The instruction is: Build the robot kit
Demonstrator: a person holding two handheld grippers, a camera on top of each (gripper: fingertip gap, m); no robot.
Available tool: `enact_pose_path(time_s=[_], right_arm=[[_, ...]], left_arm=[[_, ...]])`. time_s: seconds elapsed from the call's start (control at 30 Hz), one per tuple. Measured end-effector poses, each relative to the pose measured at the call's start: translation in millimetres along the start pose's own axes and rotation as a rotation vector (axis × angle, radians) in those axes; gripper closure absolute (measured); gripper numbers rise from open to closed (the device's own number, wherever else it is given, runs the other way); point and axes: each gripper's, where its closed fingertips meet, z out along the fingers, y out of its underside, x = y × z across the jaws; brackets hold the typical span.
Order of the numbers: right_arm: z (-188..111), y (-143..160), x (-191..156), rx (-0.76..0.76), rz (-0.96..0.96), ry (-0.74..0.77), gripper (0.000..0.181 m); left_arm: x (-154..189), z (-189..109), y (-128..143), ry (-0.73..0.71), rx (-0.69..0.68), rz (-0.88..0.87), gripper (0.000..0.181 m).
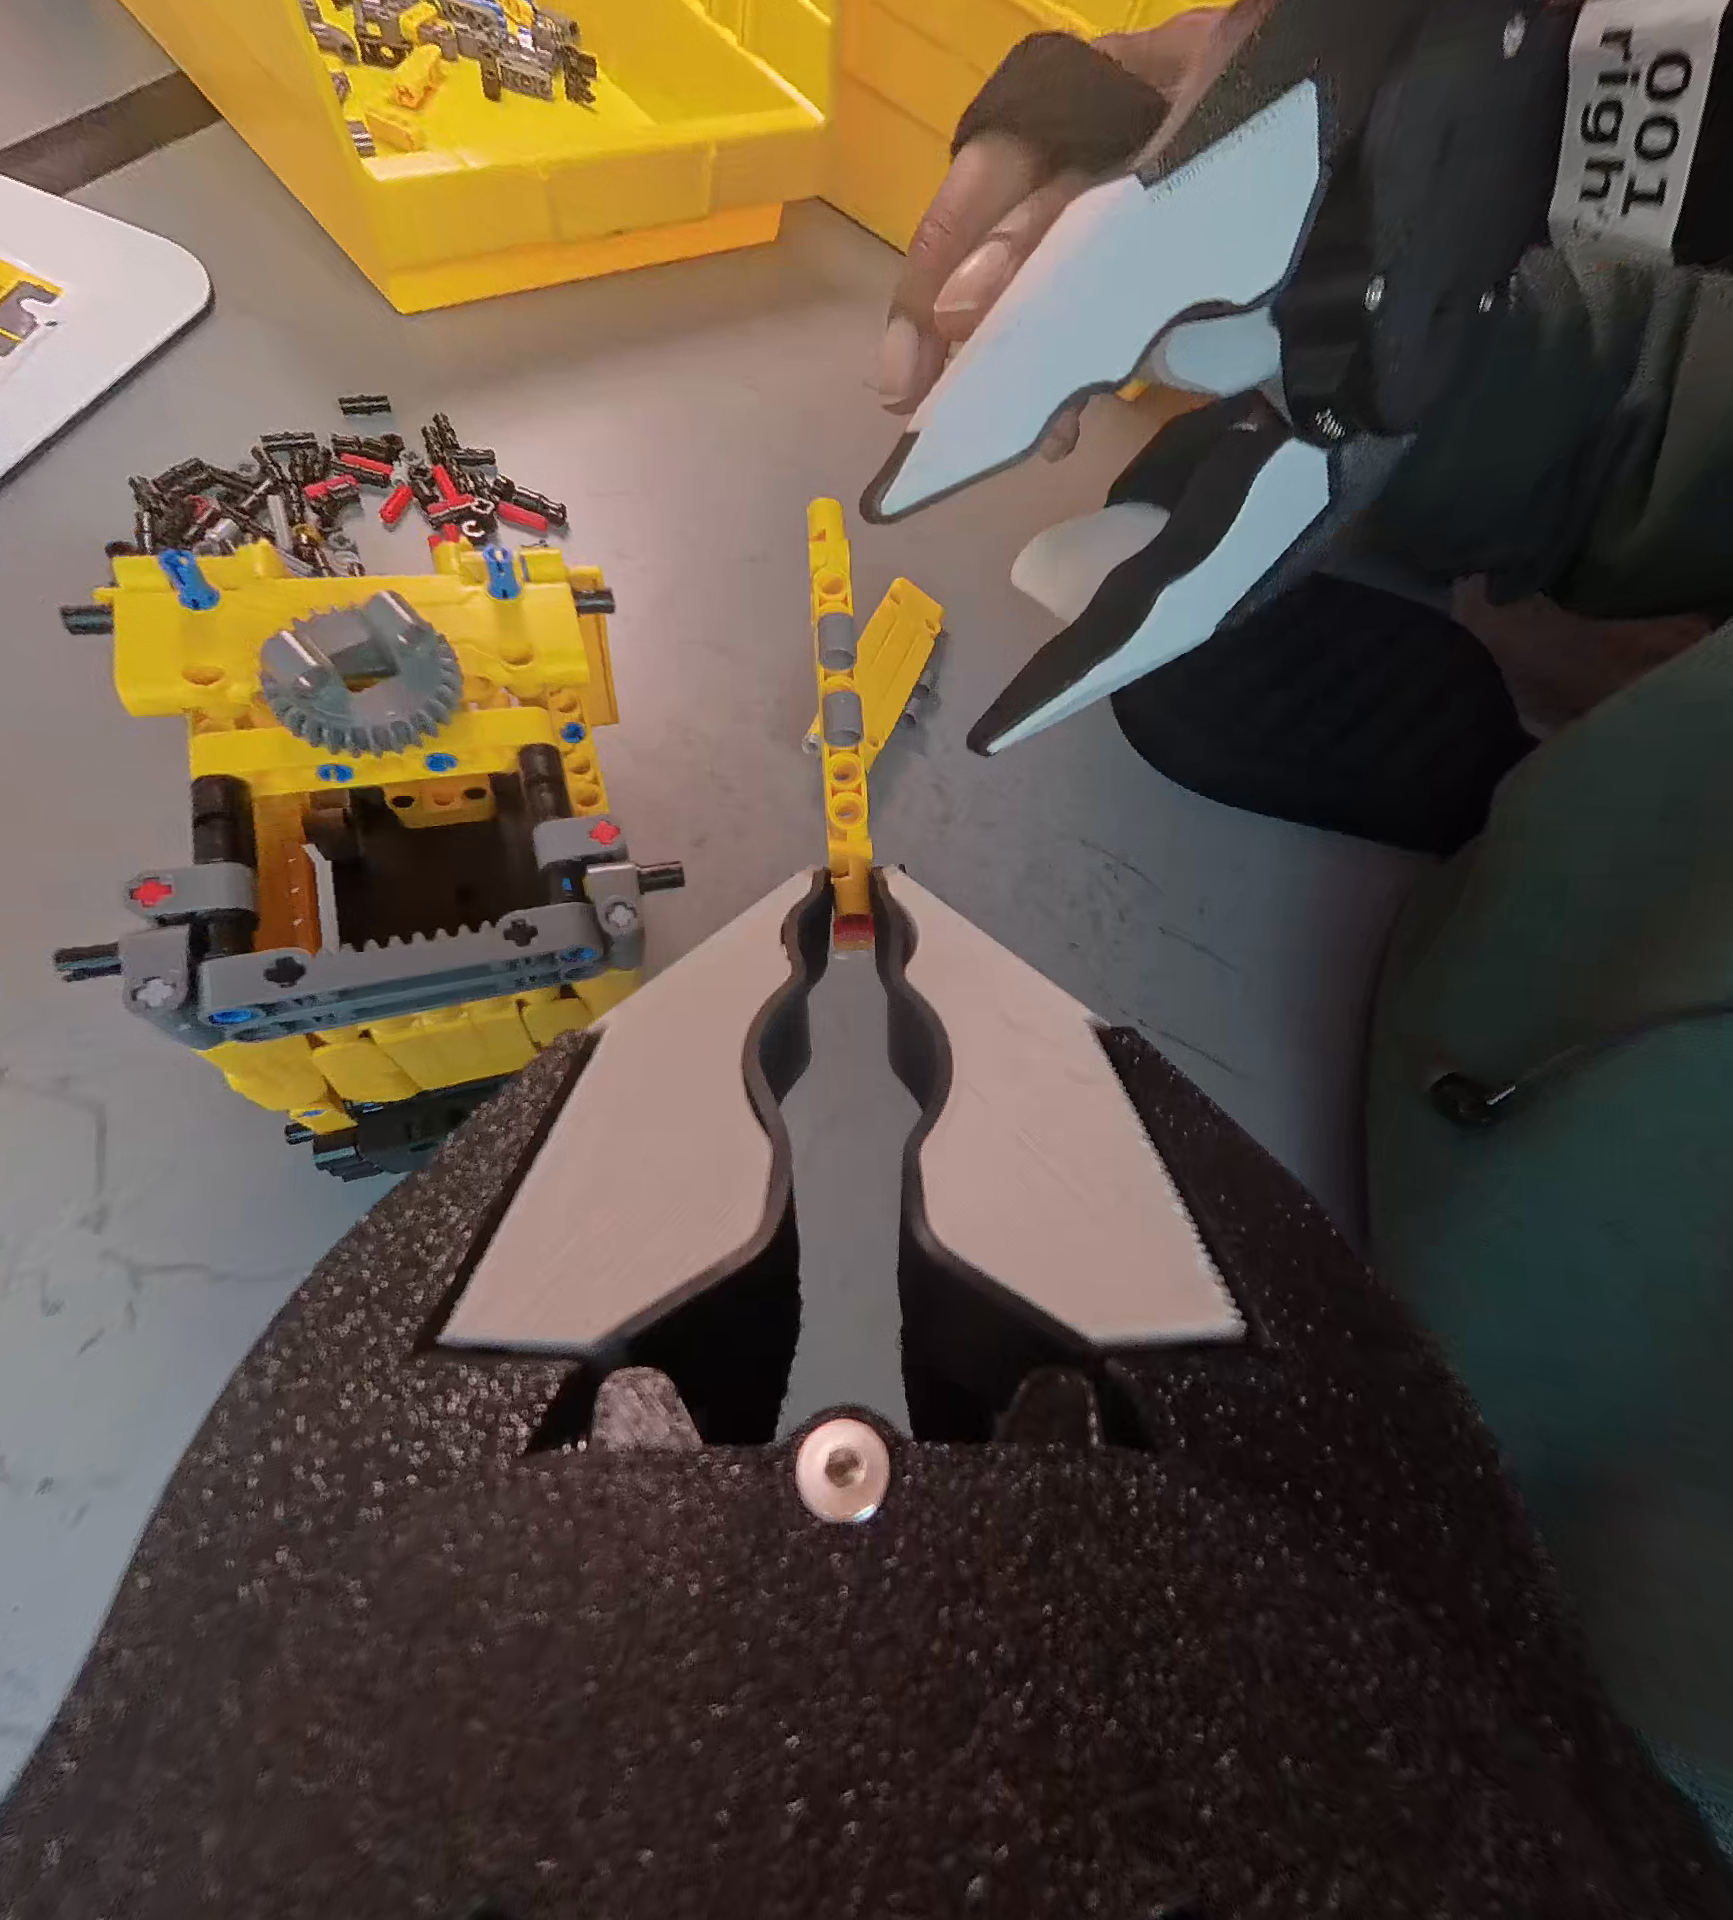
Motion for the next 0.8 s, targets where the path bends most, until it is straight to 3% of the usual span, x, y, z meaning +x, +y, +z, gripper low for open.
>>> enact_pose_path(time_s=[0.23,0.8], right_arm=[[29.6,1.6,11.4,-0.067,-0.263,0.138,0.141],[40.6,14.6,16.1,-0.076,-0.203,0.161,0.149]], left_arm=[[-2.9,-0.8,-15.1,0.042,0.048,-0.089,0.175],[-20.3,-2.8,-24.3,0.134,0.187,-0.247,0.174]])
